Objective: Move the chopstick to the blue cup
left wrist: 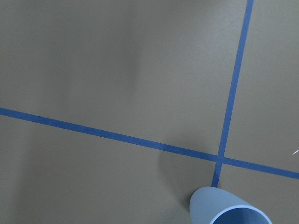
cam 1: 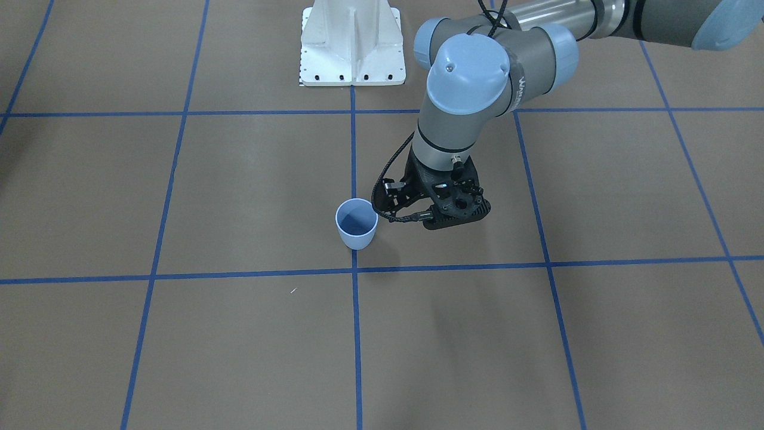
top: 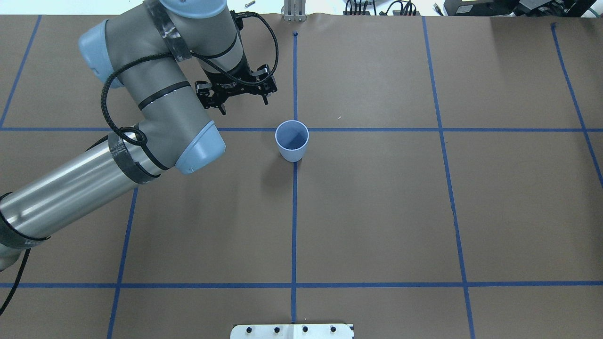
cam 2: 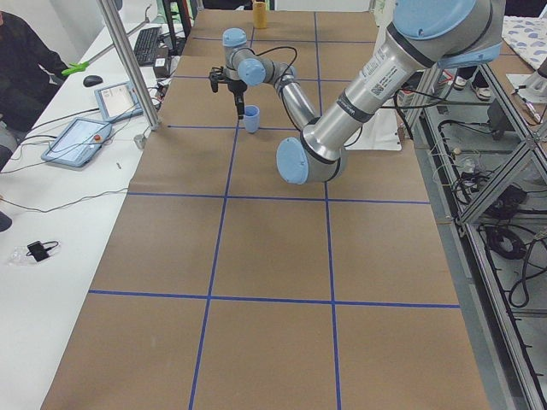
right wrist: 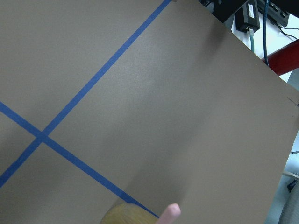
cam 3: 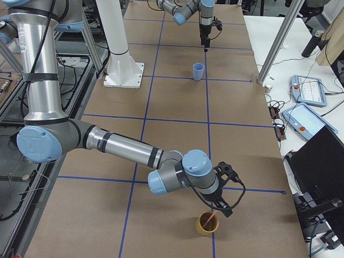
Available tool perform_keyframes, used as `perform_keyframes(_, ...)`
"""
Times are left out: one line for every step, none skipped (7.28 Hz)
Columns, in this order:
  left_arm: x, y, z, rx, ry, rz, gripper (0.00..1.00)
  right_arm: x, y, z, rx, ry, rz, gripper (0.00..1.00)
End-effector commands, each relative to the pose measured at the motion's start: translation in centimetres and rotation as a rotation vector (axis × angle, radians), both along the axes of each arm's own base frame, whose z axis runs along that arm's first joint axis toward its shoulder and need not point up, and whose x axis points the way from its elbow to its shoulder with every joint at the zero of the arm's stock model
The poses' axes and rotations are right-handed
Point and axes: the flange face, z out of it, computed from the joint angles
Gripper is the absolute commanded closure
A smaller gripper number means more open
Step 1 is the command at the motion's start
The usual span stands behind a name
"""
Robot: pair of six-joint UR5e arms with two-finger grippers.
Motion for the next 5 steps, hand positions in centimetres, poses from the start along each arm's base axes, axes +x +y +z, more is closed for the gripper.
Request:
perform_keyframes(-0.05,0.03,-0.07,0.001,0.001,-0.002,0.02,-0.86,-0.29,0.79,-0.015,0.016,-0.012,0.0)
perform_keyframes(-0.08,0.06,-0.13,0.002,0.002,-0.002,0.02,-0.91,-0.27,0.99,-0.02,0.02,-0.011,0.01)
perform_keyframes(-0.08,0.06,-0.13,0.002,0.002,-0.002,0.02,-0.81,-0.23,1.07,-0.022,0.021,-0.009,0.13)
perform_keyframes(-0.08,0.06,-0.13,0.002,0.002,-0.002,0.02,-0.8,-0.17,1.07,-0.021,0.023,-0.009,0.34)
perform_keyframes(-0.12,0.1,-0.3,0.005,0.004,-0.001,0.02,-0.8,-0.18,1.05,-0.018,0.023,-0.01,0.47)
